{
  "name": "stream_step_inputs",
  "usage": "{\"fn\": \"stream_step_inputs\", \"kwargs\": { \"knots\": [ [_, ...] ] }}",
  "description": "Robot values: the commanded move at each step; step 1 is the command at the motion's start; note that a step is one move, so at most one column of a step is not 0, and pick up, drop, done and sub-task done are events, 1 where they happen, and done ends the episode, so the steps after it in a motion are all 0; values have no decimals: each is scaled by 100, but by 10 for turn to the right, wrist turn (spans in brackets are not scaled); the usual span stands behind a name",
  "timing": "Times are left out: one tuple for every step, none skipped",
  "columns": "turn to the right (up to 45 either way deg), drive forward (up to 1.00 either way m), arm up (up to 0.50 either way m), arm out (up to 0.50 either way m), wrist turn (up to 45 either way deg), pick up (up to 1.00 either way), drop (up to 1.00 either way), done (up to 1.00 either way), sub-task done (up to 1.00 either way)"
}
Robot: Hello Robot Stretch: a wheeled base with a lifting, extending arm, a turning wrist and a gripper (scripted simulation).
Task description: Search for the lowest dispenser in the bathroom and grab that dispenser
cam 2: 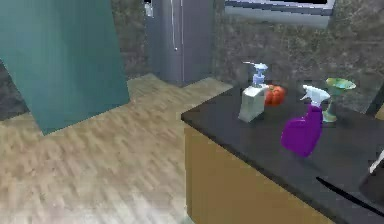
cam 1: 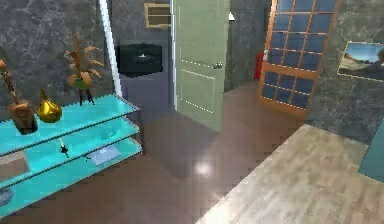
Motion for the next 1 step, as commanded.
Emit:
{"fn": "stream_step_inputs", "kwargs": {
  "knots": [
    [420, 0, 0, 0, 0, 0, 0, 0, 0]
  ]
}}
